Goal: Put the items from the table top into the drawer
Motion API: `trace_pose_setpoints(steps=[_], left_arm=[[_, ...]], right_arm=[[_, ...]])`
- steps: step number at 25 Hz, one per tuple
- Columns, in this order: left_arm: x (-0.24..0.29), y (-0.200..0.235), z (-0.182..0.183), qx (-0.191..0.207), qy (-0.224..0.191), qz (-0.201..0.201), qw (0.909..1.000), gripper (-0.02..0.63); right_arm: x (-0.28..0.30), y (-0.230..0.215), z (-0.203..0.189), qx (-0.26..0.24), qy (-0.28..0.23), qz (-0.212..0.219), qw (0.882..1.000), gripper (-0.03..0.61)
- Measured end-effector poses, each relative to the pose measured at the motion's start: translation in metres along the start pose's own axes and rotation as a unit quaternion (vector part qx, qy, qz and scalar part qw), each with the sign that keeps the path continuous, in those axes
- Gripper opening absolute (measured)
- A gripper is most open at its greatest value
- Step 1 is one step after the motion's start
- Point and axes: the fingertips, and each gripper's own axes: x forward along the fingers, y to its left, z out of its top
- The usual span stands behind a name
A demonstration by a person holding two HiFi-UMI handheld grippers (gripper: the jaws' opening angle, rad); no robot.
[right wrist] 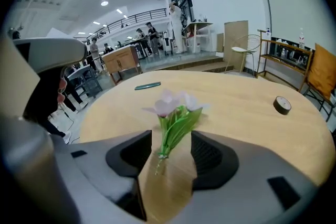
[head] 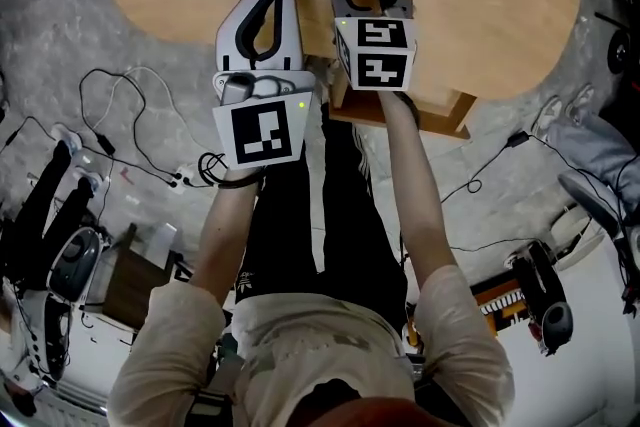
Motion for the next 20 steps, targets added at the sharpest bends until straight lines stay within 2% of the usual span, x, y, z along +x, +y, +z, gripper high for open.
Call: trace_pose_setpoints(steps=[11, 20], left_arm=[[0.0, 0.016, -0.004, -0.007, 0.002, 0.013, 0.9999, 0.006], [-0.009, 0.029, -0.014, -0.009, 0.015, 0.017, 0.9997, 0.006]], right_arm=[[0.025, 0.005, -0.017, -0.013, 0.039, -0.013, 0.999, 0.225], [0.028, 0.005, -0.018, -0.029, 0.047, -0.057, 0.997, 0.219]])
